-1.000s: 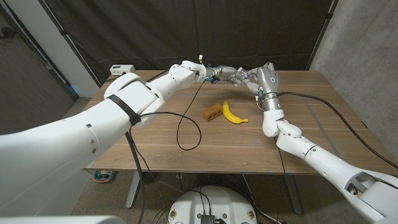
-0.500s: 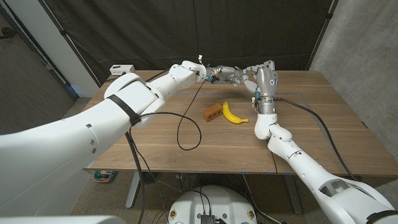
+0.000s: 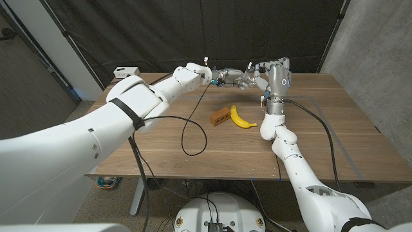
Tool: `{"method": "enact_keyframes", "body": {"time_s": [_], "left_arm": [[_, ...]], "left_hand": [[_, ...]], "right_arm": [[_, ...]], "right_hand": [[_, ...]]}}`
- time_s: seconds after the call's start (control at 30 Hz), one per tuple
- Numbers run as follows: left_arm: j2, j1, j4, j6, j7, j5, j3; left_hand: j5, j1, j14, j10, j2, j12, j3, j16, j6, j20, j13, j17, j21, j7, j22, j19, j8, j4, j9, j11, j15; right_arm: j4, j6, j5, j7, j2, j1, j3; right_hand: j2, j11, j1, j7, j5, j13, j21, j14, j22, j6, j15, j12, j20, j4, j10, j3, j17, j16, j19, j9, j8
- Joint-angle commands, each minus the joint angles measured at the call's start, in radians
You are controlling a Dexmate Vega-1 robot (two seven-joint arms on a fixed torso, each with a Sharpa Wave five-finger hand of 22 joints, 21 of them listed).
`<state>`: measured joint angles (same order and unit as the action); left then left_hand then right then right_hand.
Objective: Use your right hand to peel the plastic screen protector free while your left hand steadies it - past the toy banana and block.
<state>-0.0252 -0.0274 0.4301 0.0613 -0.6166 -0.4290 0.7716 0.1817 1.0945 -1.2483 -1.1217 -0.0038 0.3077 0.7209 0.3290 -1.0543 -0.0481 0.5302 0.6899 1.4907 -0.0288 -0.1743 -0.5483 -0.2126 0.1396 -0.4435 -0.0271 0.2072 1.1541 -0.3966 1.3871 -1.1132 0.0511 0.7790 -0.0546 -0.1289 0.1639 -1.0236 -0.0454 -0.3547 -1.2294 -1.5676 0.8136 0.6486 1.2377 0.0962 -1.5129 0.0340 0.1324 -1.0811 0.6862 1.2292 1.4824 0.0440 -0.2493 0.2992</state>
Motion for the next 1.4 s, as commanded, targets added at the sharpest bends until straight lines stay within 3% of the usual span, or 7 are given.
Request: {"method": "enact_keyframes", "body": {"time_s": [0.03,0.13,0.17,0.4,0.83,1.13,1.4], "left_arm": [[0.02,0.006,0.0,-0.029,-0.065,0.004,-0.005],[0.029,0.006,0.0,-0.051,-0.086,0.012,0.001],[0.034,0.004,0.0,-0.067,-0.093,0.021,0.009],[0.047,-0.008,-0.02,-0.137,-0.097,0.061,0.041],[0.04,-0.02,-0.072,-0.273,-0.151,0.074,0.043],[0.036,-0.015,-0.07,-0.295,-0.174,0.071,0.032],[0.03,-0.01,-0.069,-0.303,-0.162,0.074,0.026]], "left_hand": [[0.004,0.004,0.001,-0.107,0.005,0.0,0.003,-0.002,-0.064,-0.115,0.006,0.002,0.005,-0.056,-0.003,0.001,-0.008,-0.004,-0.001,-0.098,0.005],[0.004,0.004,0.002,-0.105,0.005,0.0,0.003,-0.002,-0.064,-0.115,0.007,0.002,0.005,-0.056,-0.003,0.001,-0.008,-0.004,-0.001,-0.098,0.005],[0.004,0.004,0.003,-0.106,0.006,-0.001,0.003,-0.002,-0.063,-0.115,0.007,0.002,0.005,-0.056,-0.003,0.001,-0.008,-0.004,-0.002,-0.098,0.005],[0.004,0.003,0.004,-0.107,0.005,-0.002,0.003,-0.004,-0.062,-0.115,0.006,0.001,0.004,-0.054,-0.003,0.001,-0.008,-0.004,-0.002,-0.098,0.006],[0.003,0.003,0.008,-0.103,0.008,-0.003,0.002,-0.004,-0.058,-0.114,0.008,0.005,0.003,-0.053,-0.003,0.007,-0.007,-0.006,-0.004,-0.1,0.005],[0.002,0.003,0.008,-0.103,0.008,-0.004,0.002,-0.005,-0.058,-0.115,0.008,0.005,0.003,-0.053,-0.003,0.008,-0.007,-0.006,-0.003,-0.099,0.007],[0.002,0.004,0.008,-0.101,0.008,-0.003,0.002,-0.005,-0.059,-0.115,0.012,0.006,0.003,-0.05,-0.003,0.008,-0.006,-0.005,-0.002,-0.099,0.007]], "right_arm": [[-0.02,-0.068,0.037,-0.004,0.094,-0.01,-0.104],[-0.037,-0.131,-0.079,-0.004,0.074,-0.015,-0.079],[-0.038,-0.136,-0.162,-0.004,0.041,-0.013,-0.034],[0.162,-0.11,-0.778,0.4,-0.166,0.085,0.172],[0.401,0.249,-1.059,0.43,-0.325,0.15,0.324],[0.427,0.273,-1.134,0.322,-0.377,0.157,0.367],[0.433,0.171,-1.268,0.415,-0.454,0.166,0.39]], "right_hand": [[0.017,0.025,0.014,-0.056,0.002,0.018,-0.004,0.013,0.003,0.023,0.12,0.008,0.016,0.03,0.045,0.06,0.002,0.006,0.016,-0.012,0.008],[-0.002,0.026,0.07,-0.074,0.04,0.097,-0.002,0.001,0.002,-0.009,0.117,0.087,0.005,0.015,0.082,0.046,0.0,-0.004,0.024,-0.002,0.0],[-0.012,0.019,0.118,-0.071,0.096,0.197,0.001,-0.014,-0.002,-0.072,0.117,0.176,-0.008,0.009,0.104,0.032,0.0,-0.011,0.02,0.007,-0.022],[-0.018,0.013,0.204,-0.043,0.164,0.341,0.009,-0.039,-0.019,-0.14,0.119,0.288,-0.031,0.001,0.123,0.006,-0.015,-0.057,0.005,0.01,-0.041],[-0.01,-0.013,0.2,-0.014,0.16,0.352,0.006,-0.033,-0.04,-0.153,0.12,0.289,-0.052,0.02,0.138,-0.053,-0.046,-0.071,0.021,0.013,-0.049],[-0.004,-0.021,0.187,-0.001,0.158,0.392,0.006,-0.035,-0.055,-0.198,0.12,0.311,-0.057,0.026,0.154,-0.077,-0.029,-0.07,0.044,0.003,-0.063],[0.008,-0.035,0.211,0.017,0.162,0.32,0.008,0.008,-0.072,-0.125,0.116,0.238,-0.065,0.007,0.104,-0.106,-0.001,-0.049,0.071,-0.002,-0.033]]}}
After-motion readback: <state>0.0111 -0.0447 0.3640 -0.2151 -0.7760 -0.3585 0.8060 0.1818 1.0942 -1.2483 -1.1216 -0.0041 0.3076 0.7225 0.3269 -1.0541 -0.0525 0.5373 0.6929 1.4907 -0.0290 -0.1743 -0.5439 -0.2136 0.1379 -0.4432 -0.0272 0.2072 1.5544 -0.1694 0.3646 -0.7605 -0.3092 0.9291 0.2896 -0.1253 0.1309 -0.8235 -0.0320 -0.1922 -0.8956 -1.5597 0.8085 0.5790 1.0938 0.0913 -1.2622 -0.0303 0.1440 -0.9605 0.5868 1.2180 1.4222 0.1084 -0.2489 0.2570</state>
